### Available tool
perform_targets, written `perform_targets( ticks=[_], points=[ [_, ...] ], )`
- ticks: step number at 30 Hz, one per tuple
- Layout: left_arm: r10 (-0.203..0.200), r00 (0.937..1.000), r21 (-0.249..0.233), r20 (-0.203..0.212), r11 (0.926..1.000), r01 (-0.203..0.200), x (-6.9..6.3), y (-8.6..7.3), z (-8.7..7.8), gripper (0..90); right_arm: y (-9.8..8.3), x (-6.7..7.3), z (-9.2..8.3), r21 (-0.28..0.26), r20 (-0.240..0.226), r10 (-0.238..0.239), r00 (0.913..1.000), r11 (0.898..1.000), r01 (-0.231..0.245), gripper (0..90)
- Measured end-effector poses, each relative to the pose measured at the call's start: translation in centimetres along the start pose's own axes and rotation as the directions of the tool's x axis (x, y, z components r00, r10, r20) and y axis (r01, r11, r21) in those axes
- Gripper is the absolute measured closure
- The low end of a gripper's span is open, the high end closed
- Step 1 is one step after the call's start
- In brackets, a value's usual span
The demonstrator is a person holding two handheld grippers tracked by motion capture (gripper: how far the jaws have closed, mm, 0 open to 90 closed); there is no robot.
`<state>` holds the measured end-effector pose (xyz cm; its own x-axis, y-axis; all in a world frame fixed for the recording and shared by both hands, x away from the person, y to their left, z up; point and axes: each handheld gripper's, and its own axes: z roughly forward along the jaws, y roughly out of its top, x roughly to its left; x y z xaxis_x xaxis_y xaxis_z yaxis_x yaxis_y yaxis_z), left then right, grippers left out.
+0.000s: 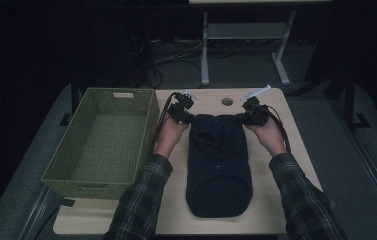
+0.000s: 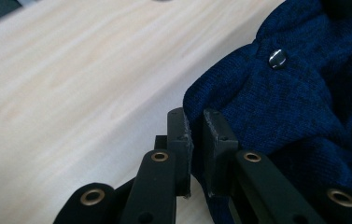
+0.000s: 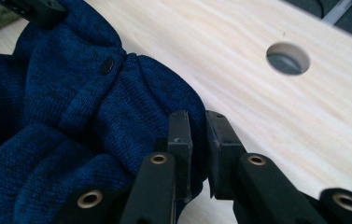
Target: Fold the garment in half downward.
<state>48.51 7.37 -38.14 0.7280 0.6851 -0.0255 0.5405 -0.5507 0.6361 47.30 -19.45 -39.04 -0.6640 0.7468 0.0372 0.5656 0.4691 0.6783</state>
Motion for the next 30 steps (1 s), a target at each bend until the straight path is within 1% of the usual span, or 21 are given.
perform_targets(
  ticks=[2,3,5,9,11,14,16,17,19,22,23,25,30],
  points=[
    [0.013,0.9999,-0.009,-0.009,0.9999,-0.013,-0.1,0.4,-0.6,82.6,0.4,0.0,-0.6,-0.013,0.008,-0.014,0.9999,1.0,0.014,81.1],
    [0.011,0.9999,-0.021,-0.013,0.9997,-0.011,-0.2,0.6,-0.8,82.6,0.6,0.1,-0.8,-0.017,0.011,-0.018,0.9998,1.0,0.018,81.2],
    [0.021,0.9995,-0.032,-0.022,0.9993,-0.021,-0.2,0.9,-1.2,82.6,0.9,0.1,-1.2,-0.028,0.022,-0.028,0.9993,0.999,0.029,81.2],
    [0.061,0.9961,-0.03,-0.065,0.9976,-0.063,-0.6,1.9,-2.1,82.5,1.7,0.3,-2.2,-0.051,0.032,-0.043,0.9986,0.998,0.044,81.1],
    [0.064,0.9954,-0.039,-0.071,0.997,-0.067,-0.7,2.1,-2.3,82.5,1.9,0.4,-2.6,-0.068,0.041,-0.05,0.9979,0.996,0.053,81.1],
    [0.059,0.9963,-0.046,-0.062,0.997,-0.062,-0.8,1.8,-2.3,82.5,1.7,0.5,-2.8,-0.076,0.038,-0.047,0.9982,0.996,0.05,81.1],
    [0.044,0.9976,-0.055,-0.052,0.9974,-0.047,-0.9,1.5,-2.3,82.5,1.3,0.5,-2.8,-0.08,0.036,-0.052,0.998,0.995,0.054,81.1],
    [0.043,0.9978,-0.061,-0.05,0.9971,-0.046,-0.9,1.3,-2.4,82.5,1.1,0.6,-2.8,-0.088,0.025,-0.05,0.9984,0.995,0.052,81.0],
    [0.04,0.9982,-0.07,-0.044,0.9966,-0.043,-1.1,1.0,-2.5,82.5,0.7,0.9,-2.9,-0.099,0.029,-0.058,0.9979,0.993,0.06,81.0],
    [0.04,0.9982,-0.086,-0.044,0.9954,-0.043,-1.5,0.7,-2.9,82.5,0.2,1.3,-3.2,-0.111,0.027,-0.072,0.9971,0.991,0.074,81.0],
    [0.042,0.998,-0.093,-0.047,0.9946,-0.047,-1.7,0.6,-3.2,82.5,0.1,1.5,-3.4,-0.115,0.03,-0.07,0.9971,0.991,0.073,81.0],
    [0.042,0.9979,-0.099,-0.049,0.994,-0.047,-2.0,0.4,-3.6,82.5,-0.1,1.8,-3.8,-0.13,0.036,-0.084,0.9958,0.988,0.088,80.9],
    [0.046,0.9977,-0.124,-0.05,0.9909,-0.052,-2.6,-0.1,-4.5,82.3,-0.4,2.6,-4.6,-0.153,0.048,-0.1,0.9938,0.983,0.106,80.9]
  ],
)
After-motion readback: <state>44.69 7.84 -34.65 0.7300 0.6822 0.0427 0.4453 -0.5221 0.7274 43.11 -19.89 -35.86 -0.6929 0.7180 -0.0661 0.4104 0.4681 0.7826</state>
